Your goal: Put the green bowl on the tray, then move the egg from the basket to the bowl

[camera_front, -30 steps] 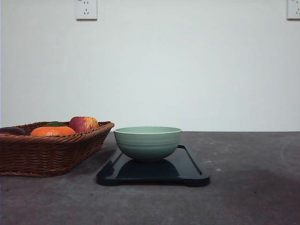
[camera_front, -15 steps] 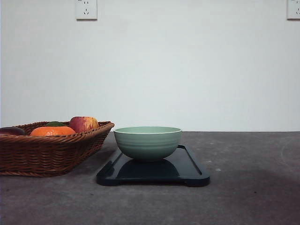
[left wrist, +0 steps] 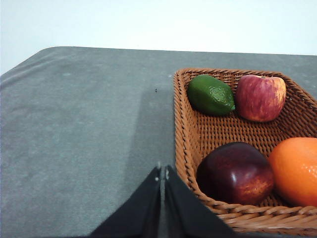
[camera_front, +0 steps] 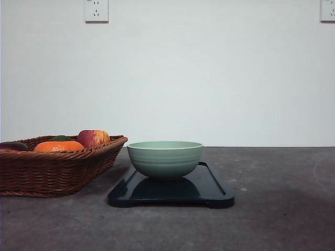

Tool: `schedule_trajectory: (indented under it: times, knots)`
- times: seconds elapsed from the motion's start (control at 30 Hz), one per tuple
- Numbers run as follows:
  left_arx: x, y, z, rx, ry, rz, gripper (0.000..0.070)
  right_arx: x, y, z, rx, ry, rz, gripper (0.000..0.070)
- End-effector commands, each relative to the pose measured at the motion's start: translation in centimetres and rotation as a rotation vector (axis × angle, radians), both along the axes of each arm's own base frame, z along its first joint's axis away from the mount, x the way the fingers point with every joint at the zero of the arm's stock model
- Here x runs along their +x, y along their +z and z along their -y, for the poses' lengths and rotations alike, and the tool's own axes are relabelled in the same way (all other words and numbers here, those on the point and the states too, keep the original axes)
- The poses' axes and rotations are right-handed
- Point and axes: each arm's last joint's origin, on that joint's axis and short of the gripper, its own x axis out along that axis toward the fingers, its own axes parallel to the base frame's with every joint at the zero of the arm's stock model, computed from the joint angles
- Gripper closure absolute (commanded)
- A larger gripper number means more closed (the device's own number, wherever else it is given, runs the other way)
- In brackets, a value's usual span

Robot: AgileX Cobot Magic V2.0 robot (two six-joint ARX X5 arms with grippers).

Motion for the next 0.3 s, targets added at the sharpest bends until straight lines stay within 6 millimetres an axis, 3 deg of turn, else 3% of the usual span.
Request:
schedule_trajectory:
  times: [0.0, 0.27]
  knots:
    - [0.08, -0.66, -0.01, 0.009, -0.001, -0.023, 0.0700, 0.03, 0.00, -0.02, 0.003, 0.002, 0.010, 0.0684]
    - [0.08, -0.66, -0.01, 0.009, -0.001, -0.023, 0.0700, 0.03, 0.00, -0.02, 0.003, 0.002, 0.010, 0.0684]
